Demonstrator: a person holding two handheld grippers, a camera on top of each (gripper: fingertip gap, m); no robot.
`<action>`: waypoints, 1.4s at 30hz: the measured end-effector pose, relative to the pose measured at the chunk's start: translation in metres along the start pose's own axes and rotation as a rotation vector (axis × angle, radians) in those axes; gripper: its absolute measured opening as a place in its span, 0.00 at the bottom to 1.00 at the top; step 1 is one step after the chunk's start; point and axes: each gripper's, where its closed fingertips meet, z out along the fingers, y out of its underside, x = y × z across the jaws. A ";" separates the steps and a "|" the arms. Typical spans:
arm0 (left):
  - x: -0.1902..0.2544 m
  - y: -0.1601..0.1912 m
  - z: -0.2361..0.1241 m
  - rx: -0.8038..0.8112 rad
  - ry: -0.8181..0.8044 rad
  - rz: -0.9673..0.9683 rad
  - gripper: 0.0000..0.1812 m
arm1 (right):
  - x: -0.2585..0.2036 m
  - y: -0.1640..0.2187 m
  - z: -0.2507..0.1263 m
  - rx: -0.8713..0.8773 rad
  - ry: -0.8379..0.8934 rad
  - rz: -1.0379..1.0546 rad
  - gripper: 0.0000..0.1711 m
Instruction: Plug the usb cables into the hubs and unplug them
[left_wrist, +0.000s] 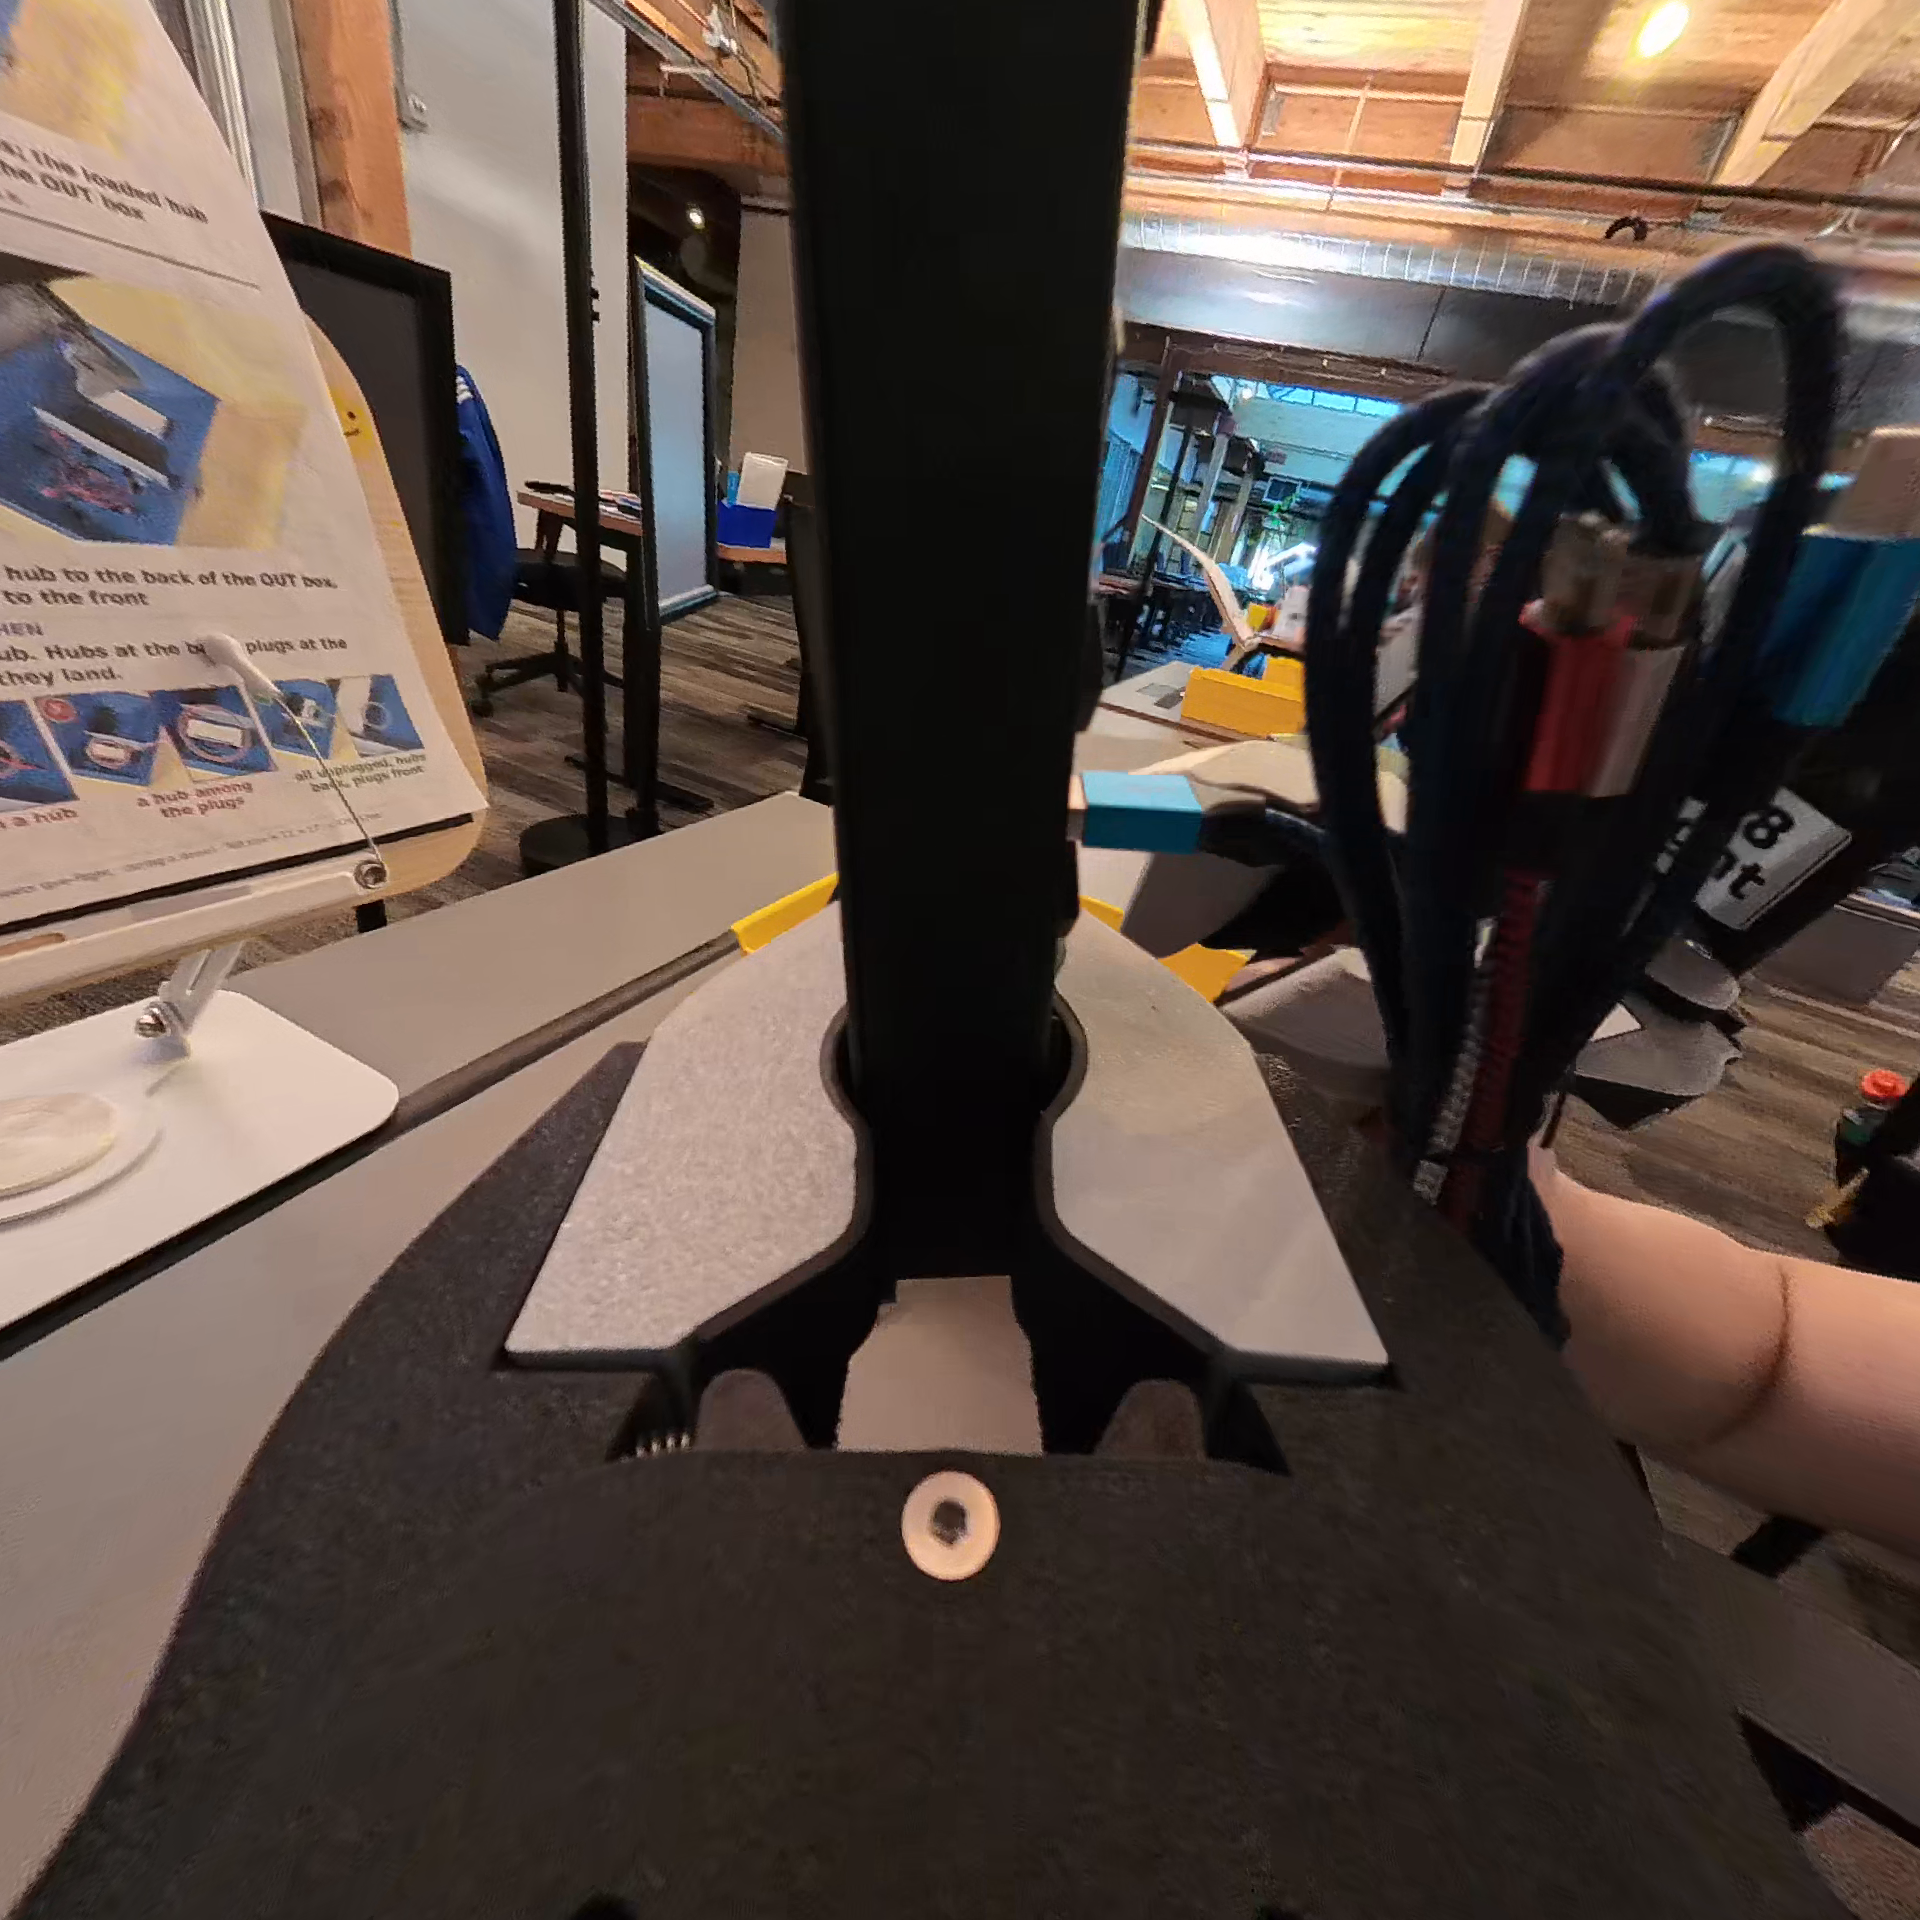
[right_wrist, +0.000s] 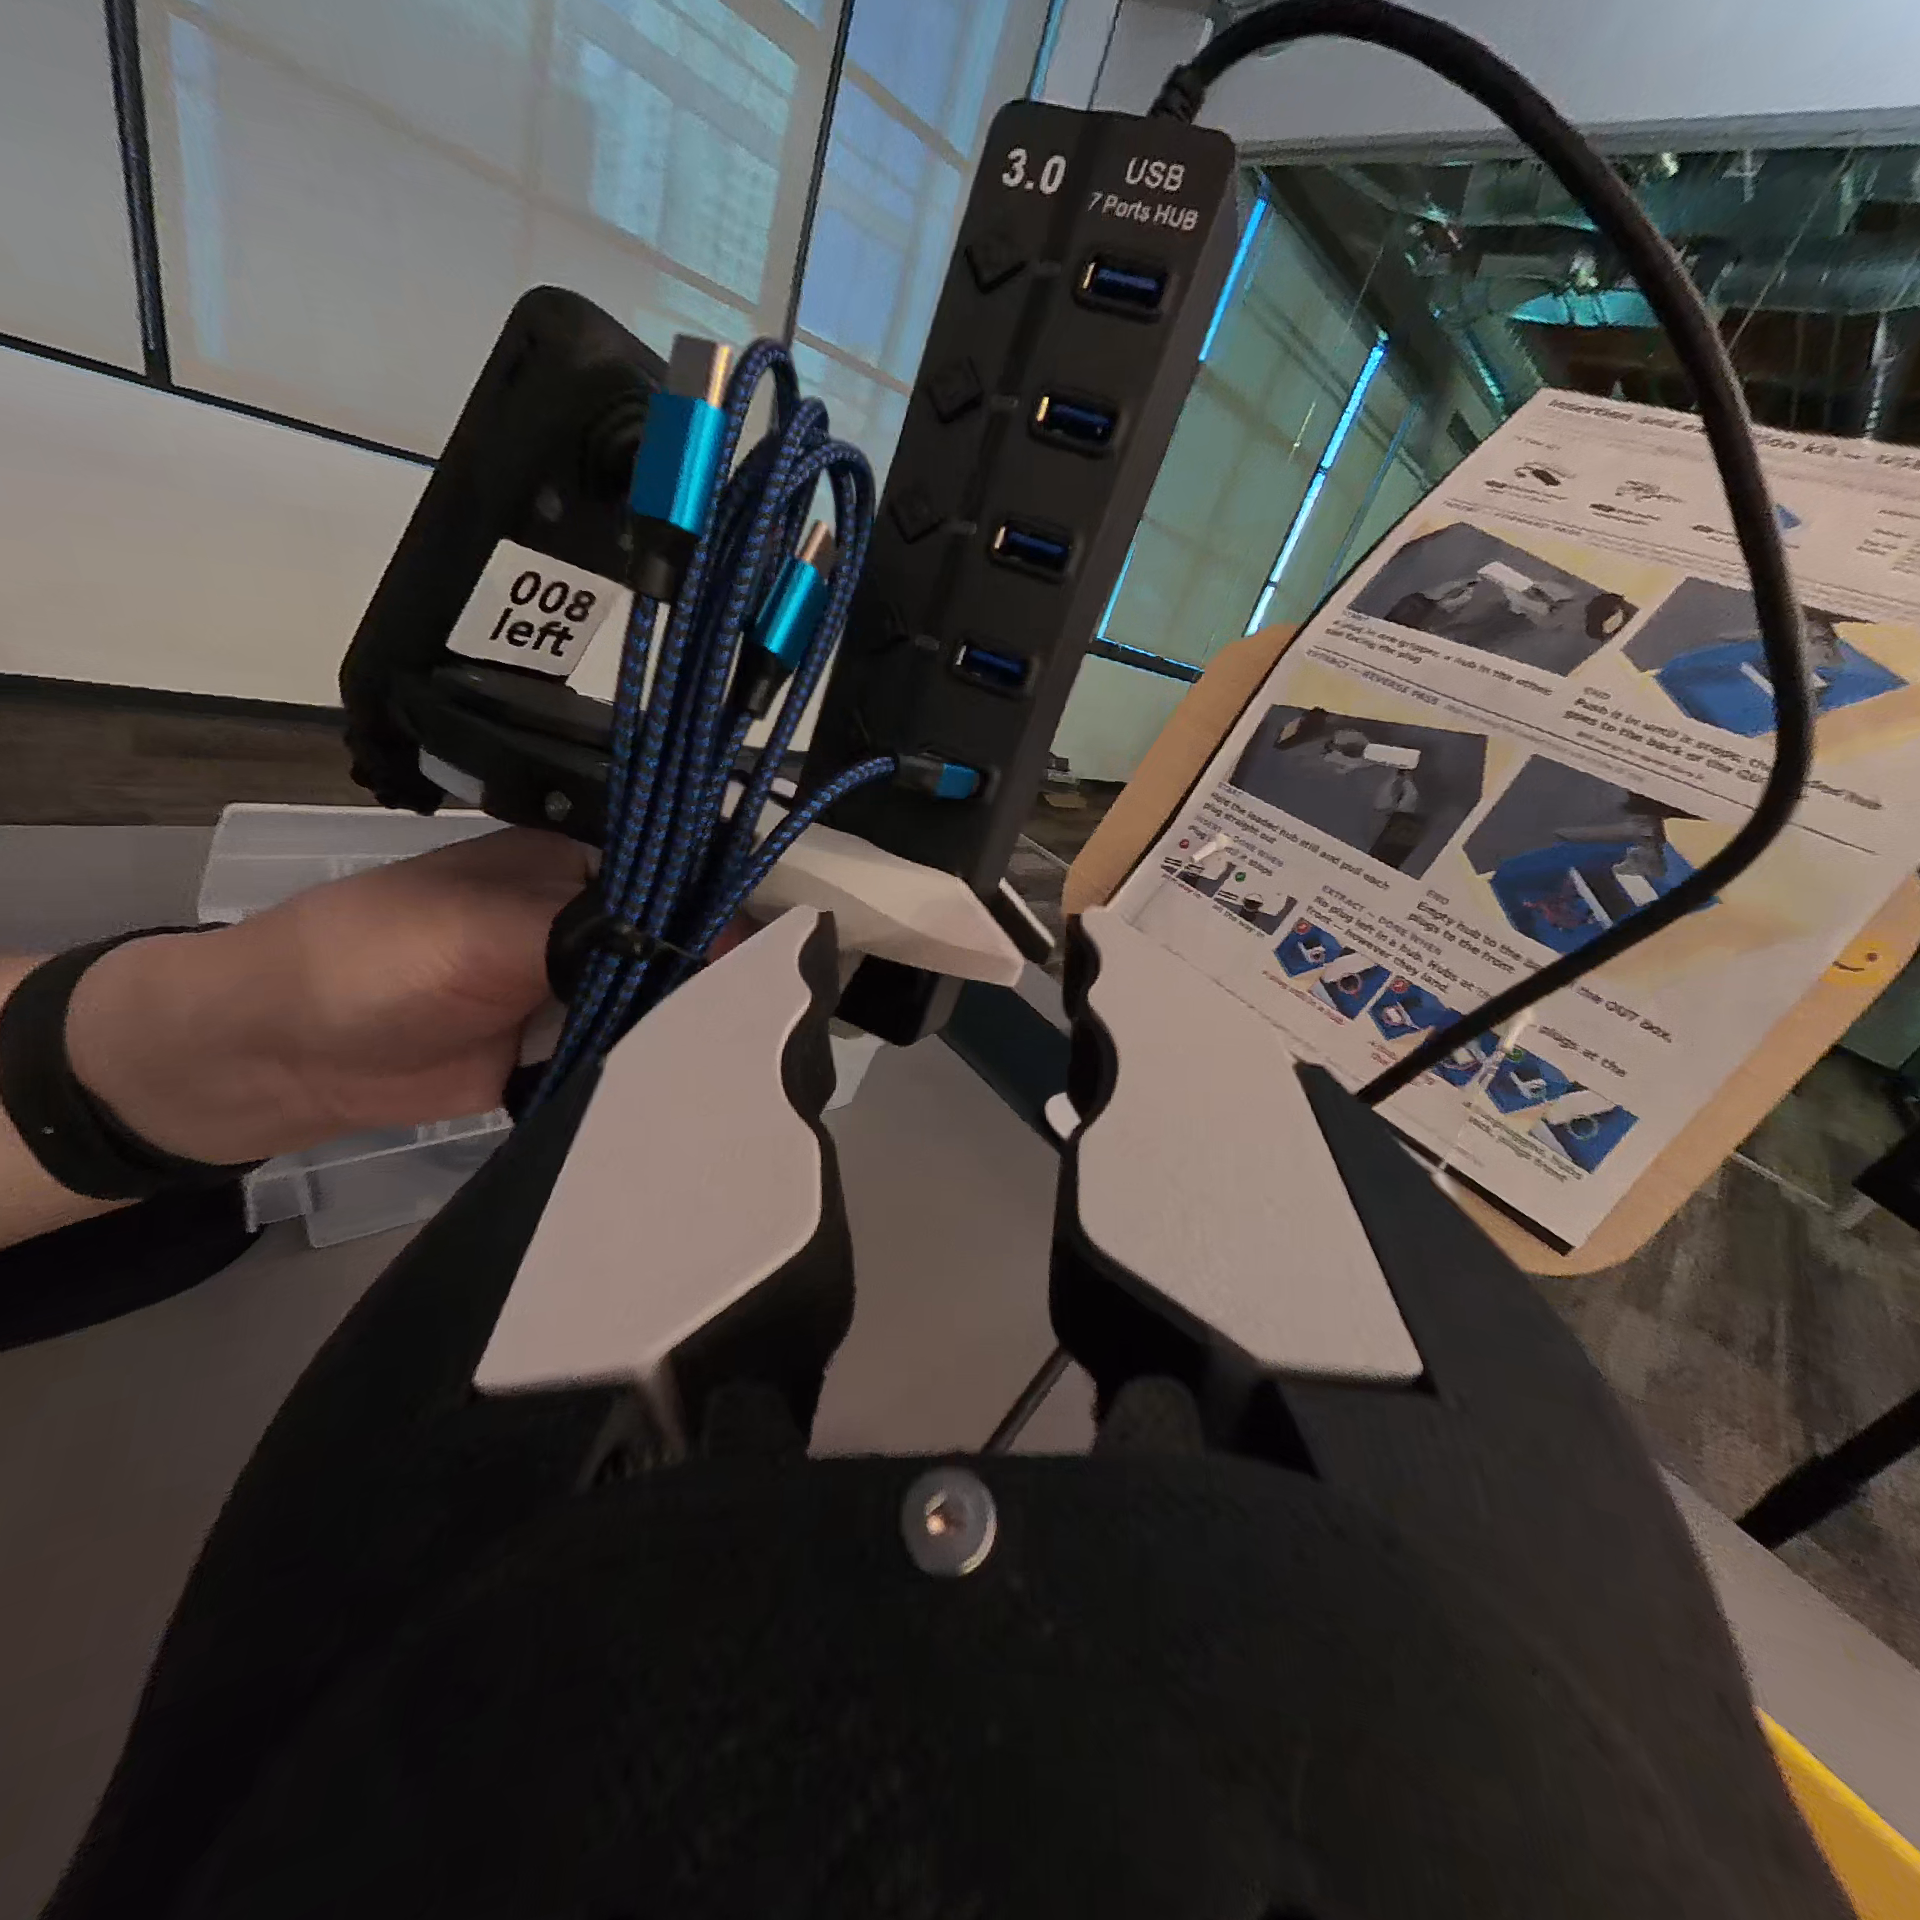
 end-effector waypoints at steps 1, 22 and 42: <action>0.001 -0.001 0.000 0.004 0.001 -0.001 0.14 | -0.001 0.000 0.000 -0.005 -0.007 0.003 0.24; -0.042 -0.006 -0.015 0.014 -0.294 0.194 0.14 | -0.015 -0.029 0.005 -0.020 0.031 0.182 0.38; -0.030 0.009 -0.002 -0.044 -0.306 0.313 0.14 | 0.010 -0.006 0.012 -0.211 -0.065 0.344 0.32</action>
